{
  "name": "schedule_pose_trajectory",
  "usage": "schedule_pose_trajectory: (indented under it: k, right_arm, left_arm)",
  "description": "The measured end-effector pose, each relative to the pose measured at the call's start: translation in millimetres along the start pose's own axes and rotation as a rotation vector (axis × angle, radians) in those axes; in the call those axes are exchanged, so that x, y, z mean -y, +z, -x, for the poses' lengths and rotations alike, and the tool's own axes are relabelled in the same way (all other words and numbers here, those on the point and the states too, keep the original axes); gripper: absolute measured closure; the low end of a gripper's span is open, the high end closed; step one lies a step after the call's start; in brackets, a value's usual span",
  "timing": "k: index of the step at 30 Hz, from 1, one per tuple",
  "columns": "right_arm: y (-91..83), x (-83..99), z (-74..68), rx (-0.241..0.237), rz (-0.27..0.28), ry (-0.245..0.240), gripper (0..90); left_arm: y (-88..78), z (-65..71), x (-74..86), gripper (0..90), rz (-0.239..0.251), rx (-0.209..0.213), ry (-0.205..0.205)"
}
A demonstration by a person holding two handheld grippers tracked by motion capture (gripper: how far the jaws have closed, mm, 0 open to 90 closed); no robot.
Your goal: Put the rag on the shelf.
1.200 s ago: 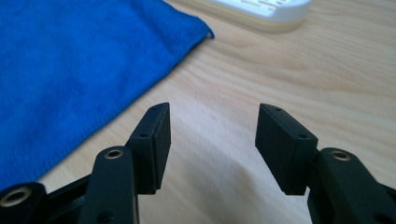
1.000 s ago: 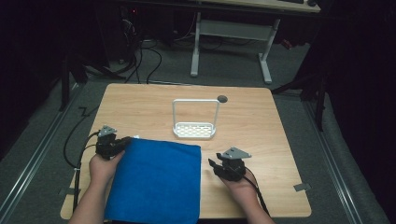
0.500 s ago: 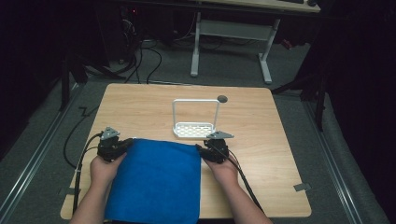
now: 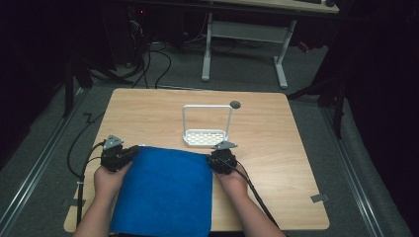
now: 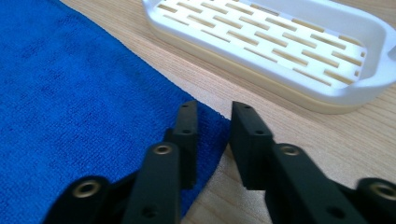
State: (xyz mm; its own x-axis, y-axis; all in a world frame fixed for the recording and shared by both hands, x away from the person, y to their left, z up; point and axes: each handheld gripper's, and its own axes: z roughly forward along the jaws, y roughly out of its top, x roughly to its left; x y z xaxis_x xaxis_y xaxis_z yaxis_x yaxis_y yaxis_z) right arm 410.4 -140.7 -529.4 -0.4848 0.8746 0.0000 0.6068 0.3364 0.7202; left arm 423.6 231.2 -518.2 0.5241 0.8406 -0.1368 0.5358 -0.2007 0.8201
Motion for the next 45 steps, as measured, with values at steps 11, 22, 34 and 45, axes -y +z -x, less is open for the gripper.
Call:
schedule_pose_trajectory:
  k: [11, 22, 34, 45]
  right_arm:
    - [-21.8, -1.4, 1.6, -0.006, 0.128, -0.002, 88.4]
    - [-64.2, 15.6, 19.0, 0.027, 0.243, 0.024, 88.3]
    - [-110.6, 50.5, 40.0, 0.06, 0.326, 0.061, 88.3]
    - [-131.4, 66.2, 41.1, 0.079, 0.374, 0.037, 88.3]
  left_arm:
    - [-11.1, 2.1, -2.0, 87.2, 0.063, 0.008, -0.016]
    - [-16.8, 22.6, -8.4, 87.4, 0.126, 0.078, -0.001]
    - [-14.7, 73.6, -15.6, 88.0, 0.152, 0.175, 0.113]
    - [-17.1, 104.5, -14.9, 88.6, 0.193, 0.198, 0.158]
